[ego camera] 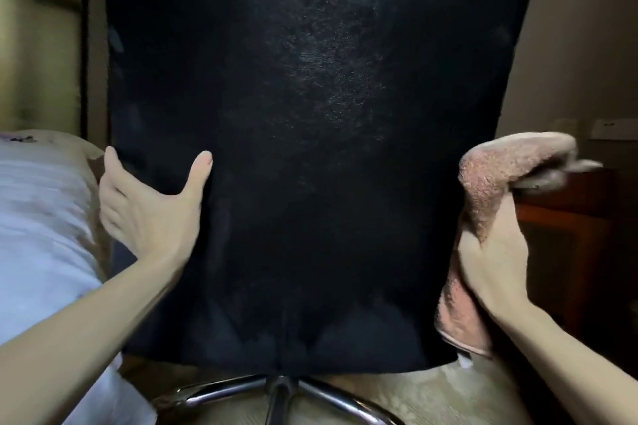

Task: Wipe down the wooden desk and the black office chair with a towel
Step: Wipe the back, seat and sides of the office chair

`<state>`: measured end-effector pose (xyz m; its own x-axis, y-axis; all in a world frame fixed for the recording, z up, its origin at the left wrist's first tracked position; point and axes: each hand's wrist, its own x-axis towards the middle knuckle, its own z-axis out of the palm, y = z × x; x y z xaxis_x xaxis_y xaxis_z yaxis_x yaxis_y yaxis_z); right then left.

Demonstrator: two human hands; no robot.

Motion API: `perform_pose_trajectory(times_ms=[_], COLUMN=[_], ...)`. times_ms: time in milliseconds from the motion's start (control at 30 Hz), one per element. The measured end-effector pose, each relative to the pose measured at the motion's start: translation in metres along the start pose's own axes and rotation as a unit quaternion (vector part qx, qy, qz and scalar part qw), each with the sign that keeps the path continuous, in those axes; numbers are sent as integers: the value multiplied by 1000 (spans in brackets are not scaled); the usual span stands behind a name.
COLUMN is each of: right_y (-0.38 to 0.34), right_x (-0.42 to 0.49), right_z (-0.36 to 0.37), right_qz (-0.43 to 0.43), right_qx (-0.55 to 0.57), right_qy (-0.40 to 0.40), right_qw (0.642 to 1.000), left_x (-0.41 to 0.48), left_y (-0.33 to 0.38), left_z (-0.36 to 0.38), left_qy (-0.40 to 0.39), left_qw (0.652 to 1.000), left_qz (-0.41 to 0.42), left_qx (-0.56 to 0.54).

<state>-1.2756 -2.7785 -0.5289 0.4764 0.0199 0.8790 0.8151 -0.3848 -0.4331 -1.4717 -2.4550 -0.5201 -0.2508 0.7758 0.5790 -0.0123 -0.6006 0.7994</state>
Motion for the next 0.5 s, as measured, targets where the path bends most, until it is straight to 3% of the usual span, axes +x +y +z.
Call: perform_pose_trajectory(times_ms=[167,333,400,500], right_y=[-17,-57,-76,-81], right_x=[-73,-114,-145,-144], right_z=[52,87,95,80], right_qz=[11,134,63,-104], right_qx=[-162,-138,-156,-51], right_qy=[-1,6,-25,-38], right_qw=[987,981,985,993], left_x=[-8,-16,-19,-8], left_y=[5,15,20,15], left_z=[-1,-8,-7,-12], left_qy=[18,24,8,-30], left_qw=[999,999,999,997], left_qz=[-23,-30,-39,-69], left_qx=[18,21,12,-9])
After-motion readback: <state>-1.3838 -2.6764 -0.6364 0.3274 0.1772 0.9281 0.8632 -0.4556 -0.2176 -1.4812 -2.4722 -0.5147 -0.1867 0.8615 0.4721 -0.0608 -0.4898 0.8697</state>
